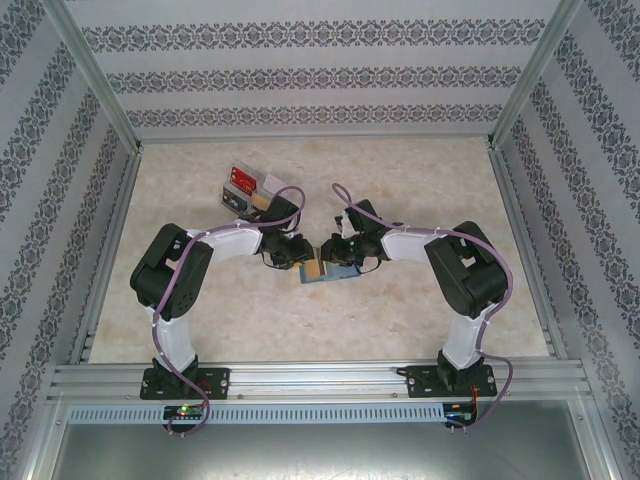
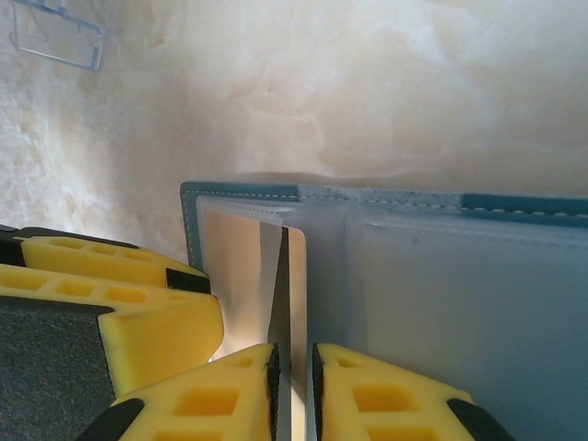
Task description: Take the credit cards out of the card holder
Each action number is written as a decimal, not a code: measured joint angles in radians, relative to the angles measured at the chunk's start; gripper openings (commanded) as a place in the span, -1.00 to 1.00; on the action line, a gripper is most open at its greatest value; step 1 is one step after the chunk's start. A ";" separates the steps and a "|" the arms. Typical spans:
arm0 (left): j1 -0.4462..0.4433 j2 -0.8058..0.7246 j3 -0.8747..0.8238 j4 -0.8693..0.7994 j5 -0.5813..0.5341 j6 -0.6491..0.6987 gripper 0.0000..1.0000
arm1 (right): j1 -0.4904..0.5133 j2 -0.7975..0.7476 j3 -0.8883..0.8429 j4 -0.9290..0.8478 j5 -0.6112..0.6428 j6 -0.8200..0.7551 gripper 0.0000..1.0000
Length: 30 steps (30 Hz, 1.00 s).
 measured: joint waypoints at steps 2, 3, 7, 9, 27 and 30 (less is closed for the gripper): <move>0.000 0.000 0.000 0.000 0.000 0.000 -0.42 | 0.000 0.000 -0.001 0.005 -0.005 0.003 -0.59; 0.000 0.000 0.000 0.000 0.000 0.000 -0.42 | 0.000 0.000 -0.001 0.006 -0.008 0.003 -0.60; 0.000 0.000 -0.001 0.000 0.000 0.000 -0.45 | 0.000 0.001 -0.004 0.012 -0.009 0.006 -0.70; 0.001 0.000 -0.001 0.000 0.000 0.000 -0.45 | -0.004 0.000 -0.008 0.016 -0.011 0.008 -0.74; 0.001 -0.053 0.008 -0.032 0.031 0.027 0.12 | -0.092 -0.167 -0.151 0.059 -0.023 0.006 -1.00; 0.002 -0.084 0.007 -0.029 0.045 0.026 0.18 | -0.111 -0.215 -0.174 0.063 -0.022 0.001 -1.00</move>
